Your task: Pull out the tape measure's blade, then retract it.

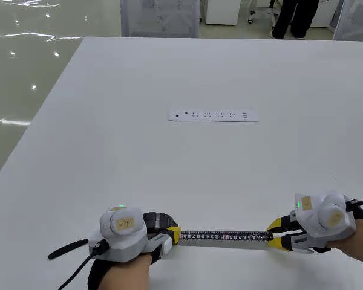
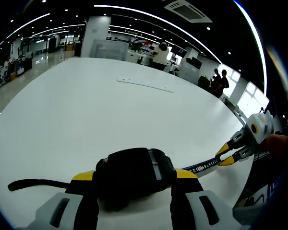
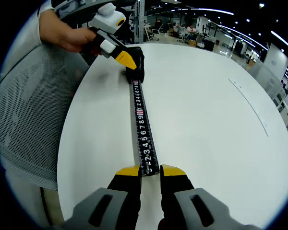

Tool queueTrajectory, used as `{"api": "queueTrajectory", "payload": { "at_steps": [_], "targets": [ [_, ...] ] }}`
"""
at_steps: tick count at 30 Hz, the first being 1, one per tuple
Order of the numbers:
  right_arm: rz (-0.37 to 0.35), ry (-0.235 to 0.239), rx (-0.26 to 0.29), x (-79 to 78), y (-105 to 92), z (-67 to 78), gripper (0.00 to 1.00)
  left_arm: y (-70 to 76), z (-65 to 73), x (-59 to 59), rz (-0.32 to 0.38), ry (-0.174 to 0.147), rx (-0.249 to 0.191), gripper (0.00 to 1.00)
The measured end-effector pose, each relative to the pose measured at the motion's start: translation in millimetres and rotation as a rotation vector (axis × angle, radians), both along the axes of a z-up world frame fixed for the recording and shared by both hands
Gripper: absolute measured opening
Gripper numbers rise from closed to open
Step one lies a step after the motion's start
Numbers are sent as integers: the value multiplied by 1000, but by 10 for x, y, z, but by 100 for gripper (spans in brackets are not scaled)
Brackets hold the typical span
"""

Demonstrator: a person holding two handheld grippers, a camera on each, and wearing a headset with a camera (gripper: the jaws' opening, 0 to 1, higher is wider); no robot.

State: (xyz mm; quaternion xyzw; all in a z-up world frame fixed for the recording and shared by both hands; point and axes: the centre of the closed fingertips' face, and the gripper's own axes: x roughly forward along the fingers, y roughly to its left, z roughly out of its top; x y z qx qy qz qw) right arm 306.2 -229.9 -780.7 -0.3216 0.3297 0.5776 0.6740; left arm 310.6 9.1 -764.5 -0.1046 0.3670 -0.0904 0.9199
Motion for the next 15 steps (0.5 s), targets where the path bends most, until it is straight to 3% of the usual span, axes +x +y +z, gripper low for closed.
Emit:
{"api": "queueTrajectory", "payload": {
  "at_steps": [15],
  "targets": [
    [5, 16, 26, -7, 203, -11, 11, 8, 1, -3, 0, -2, -13, 57]
  ]
}}
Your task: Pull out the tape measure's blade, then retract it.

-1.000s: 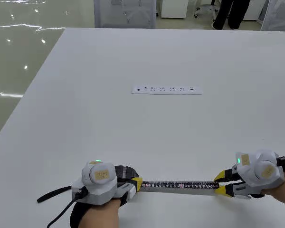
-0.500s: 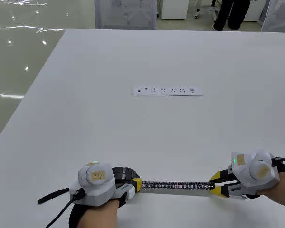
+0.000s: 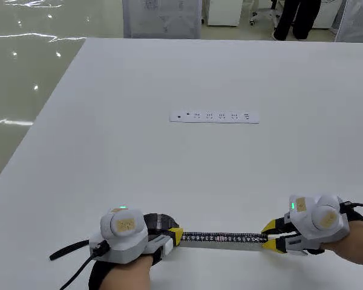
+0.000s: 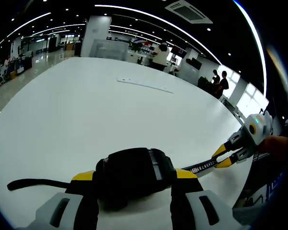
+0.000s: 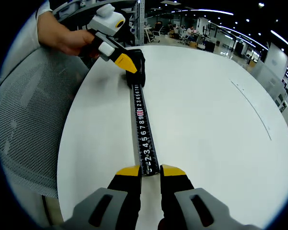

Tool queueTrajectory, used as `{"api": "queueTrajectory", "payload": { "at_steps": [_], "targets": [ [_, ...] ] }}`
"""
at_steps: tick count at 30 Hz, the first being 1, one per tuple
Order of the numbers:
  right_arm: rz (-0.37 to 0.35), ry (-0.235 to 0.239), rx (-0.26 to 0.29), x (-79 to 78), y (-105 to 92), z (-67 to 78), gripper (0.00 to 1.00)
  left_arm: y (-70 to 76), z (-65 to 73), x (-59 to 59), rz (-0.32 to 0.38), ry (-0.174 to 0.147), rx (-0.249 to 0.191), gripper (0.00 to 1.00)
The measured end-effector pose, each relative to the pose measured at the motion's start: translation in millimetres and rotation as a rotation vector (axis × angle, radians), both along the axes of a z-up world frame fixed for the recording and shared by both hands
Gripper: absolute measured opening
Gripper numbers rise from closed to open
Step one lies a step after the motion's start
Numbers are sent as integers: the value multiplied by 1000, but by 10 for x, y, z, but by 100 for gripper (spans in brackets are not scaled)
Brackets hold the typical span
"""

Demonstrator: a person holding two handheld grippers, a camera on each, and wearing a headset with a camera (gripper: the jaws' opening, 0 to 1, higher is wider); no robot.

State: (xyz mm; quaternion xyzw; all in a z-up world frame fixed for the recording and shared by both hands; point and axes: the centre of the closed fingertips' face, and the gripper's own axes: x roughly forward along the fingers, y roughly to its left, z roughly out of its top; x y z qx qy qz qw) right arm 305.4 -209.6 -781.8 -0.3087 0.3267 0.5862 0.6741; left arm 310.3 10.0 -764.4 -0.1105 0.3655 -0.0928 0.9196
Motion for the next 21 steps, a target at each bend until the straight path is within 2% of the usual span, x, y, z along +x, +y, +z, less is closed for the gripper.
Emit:
{"api": "queueTrajectory", "payload": {
  "at_steps": [21],
  "targets": [
    [17, 9, 30, 19, 282, -2, 10, 6, 8, 3, 2, -1, -13, 57]
  ]
}}
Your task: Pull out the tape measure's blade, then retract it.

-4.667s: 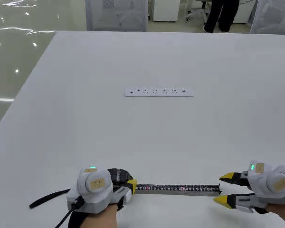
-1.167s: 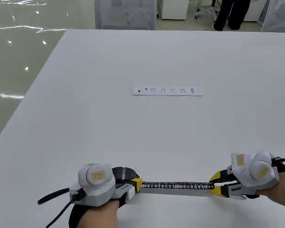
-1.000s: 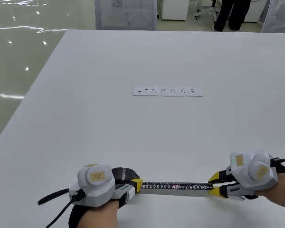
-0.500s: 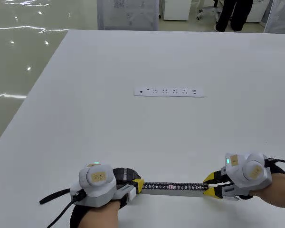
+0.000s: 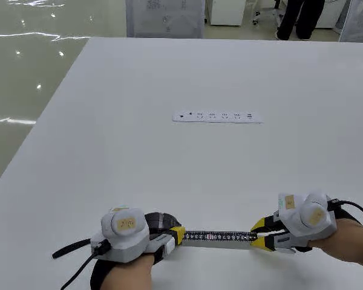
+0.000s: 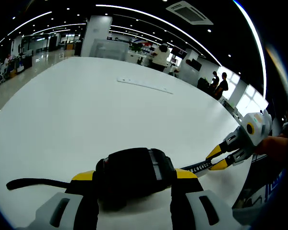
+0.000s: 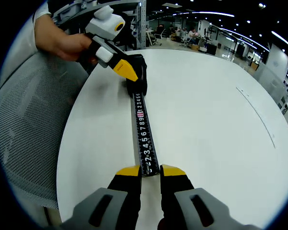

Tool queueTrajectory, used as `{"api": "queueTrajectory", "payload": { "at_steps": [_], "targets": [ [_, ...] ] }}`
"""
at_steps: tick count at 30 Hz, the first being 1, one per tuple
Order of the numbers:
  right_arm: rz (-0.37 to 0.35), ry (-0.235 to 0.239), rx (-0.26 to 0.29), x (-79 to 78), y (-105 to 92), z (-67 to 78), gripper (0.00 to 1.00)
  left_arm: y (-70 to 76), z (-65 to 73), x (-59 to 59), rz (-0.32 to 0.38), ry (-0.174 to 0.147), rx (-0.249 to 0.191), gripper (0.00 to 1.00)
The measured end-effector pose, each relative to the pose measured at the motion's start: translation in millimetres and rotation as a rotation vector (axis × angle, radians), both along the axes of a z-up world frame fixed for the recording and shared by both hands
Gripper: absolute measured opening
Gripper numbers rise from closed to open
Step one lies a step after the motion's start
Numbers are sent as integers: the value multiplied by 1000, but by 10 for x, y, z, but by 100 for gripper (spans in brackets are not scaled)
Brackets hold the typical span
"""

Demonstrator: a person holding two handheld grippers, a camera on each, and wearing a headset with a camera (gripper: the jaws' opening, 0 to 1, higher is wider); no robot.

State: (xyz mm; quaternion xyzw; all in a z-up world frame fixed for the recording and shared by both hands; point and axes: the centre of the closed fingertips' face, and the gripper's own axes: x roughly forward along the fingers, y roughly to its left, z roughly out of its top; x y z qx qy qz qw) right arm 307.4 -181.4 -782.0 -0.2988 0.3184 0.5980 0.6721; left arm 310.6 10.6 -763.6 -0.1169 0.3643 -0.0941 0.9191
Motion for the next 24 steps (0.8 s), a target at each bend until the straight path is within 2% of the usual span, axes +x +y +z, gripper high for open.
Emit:
{"api": "queueTrajectory", "payload": {
  "at_steps": [24],
  "targets": [
    [18, 14, 31, 3, 297, 3, 10, 3, 3, -1, 6, 0, -11, 57]
  ]
}}
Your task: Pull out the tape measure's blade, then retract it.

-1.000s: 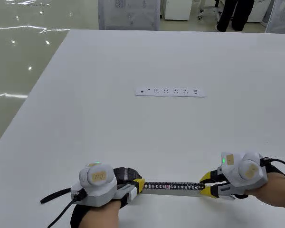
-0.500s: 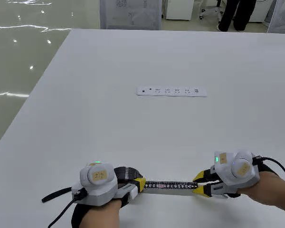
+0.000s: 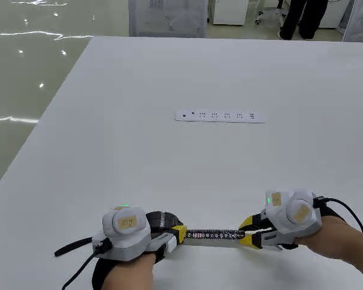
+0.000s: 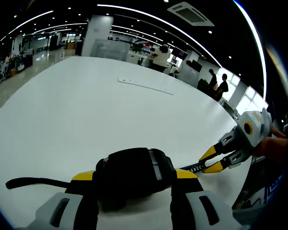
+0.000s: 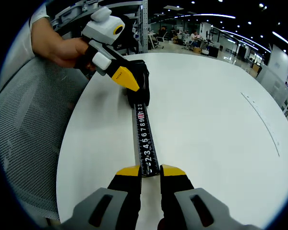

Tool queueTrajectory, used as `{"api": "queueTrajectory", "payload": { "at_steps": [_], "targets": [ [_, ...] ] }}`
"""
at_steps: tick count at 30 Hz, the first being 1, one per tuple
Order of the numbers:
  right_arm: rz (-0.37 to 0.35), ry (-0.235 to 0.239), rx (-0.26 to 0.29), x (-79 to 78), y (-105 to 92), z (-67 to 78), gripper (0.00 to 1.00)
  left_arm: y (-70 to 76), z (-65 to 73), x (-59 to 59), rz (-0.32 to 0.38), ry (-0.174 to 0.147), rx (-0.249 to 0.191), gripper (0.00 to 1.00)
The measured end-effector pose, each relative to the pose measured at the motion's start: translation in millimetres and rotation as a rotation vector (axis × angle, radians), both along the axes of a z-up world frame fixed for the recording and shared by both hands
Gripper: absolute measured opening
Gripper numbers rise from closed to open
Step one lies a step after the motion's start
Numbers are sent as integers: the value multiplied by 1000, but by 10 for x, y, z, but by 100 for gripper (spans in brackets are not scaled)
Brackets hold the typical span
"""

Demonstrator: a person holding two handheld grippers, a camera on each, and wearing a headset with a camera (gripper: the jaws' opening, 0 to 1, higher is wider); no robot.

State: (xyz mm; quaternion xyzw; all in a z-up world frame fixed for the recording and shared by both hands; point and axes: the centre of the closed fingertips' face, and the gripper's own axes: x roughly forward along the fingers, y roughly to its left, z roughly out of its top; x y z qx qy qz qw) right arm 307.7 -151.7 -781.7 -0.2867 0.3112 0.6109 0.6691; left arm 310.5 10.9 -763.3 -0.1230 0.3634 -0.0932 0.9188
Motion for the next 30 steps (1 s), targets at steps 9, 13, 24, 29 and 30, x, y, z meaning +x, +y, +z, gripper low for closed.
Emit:
{"api": "queueTrajectory", "payload": {
  "at_steps": [9, 13, 24, 29, 30],
  "targets": [
    [6, 3, 11, -6, 72, 2, 10, -2, 0, 1, 1, 0, -3, 57],
    [7, 4, 17, -1, 110, 2, 10, -1, 0, 2, 2, 0, -6, 57],
    [10, 14, 34, 7, 222, 12, 10, 4, 0, 5, 7, 0, -15, 57],
    [12, 17, 38, 10, 258, 2, 10, 3, -1, 7, 7, 1, -16, 57],
    [12, 18, 39, 10, 260, 3, 10, 3, -1, 7, 7, 1, -16, 57]
  ]
}}
